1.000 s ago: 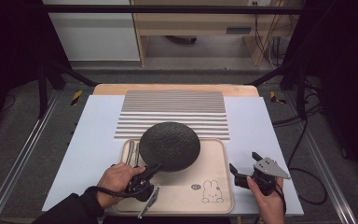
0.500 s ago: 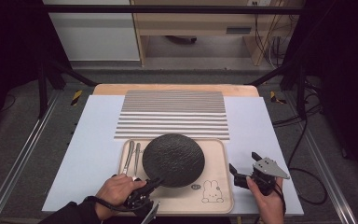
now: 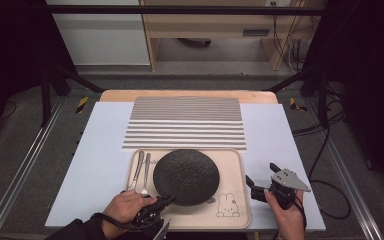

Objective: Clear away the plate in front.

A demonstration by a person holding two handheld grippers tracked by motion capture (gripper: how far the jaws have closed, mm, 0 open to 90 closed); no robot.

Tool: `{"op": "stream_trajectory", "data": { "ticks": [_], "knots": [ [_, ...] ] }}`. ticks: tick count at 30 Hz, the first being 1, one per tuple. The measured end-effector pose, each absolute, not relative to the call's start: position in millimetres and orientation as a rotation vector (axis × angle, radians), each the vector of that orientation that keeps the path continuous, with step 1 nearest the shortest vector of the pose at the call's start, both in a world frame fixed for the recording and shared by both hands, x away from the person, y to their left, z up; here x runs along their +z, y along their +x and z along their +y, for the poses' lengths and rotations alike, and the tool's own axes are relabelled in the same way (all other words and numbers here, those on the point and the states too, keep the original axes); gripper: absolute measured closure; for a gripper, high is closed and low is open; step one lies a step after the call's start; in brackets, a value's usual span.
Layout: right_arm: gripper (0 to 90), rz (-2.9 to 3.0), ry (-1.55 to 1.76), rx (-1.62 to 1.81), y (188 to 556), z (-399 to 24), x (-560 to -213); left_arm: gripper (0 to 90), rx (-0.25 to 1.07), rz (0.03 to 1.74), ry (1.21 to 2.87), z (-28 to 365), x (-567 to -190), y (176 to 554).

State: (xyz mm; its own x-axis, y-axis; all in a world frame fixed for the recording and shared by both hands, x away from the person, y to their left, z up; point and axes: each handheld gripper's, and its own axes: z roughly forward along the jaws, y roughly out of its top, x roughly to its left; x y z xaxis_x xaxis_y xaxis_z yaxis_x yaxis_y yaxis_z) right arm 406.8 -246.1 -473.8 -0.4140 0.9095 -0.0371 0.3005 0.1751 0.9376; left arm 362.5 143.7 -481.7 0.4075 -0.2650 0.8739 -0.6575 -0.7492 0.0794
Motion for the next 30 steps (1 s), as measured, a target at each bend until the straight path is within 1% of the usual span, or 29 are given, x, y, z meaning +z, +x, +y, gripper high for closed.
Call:
{"op": "stream_trajectory", "data": {
  "ticks": [6, 30],
  "knots": [
    [5.5, 1.83, 1.139, 1.24, 407.0, -245.8, -473.9, 86.6, 1.262, -0.805, 2.25, 149.3, -480.7, 367.1],
    [5.4, 1.835, 1.14, 1.24, 407.5, -245.6, -474.2, 85.8, 1.239, -0.831, 2.24, 161.1, -481.1, 374.3]
  ]
}}
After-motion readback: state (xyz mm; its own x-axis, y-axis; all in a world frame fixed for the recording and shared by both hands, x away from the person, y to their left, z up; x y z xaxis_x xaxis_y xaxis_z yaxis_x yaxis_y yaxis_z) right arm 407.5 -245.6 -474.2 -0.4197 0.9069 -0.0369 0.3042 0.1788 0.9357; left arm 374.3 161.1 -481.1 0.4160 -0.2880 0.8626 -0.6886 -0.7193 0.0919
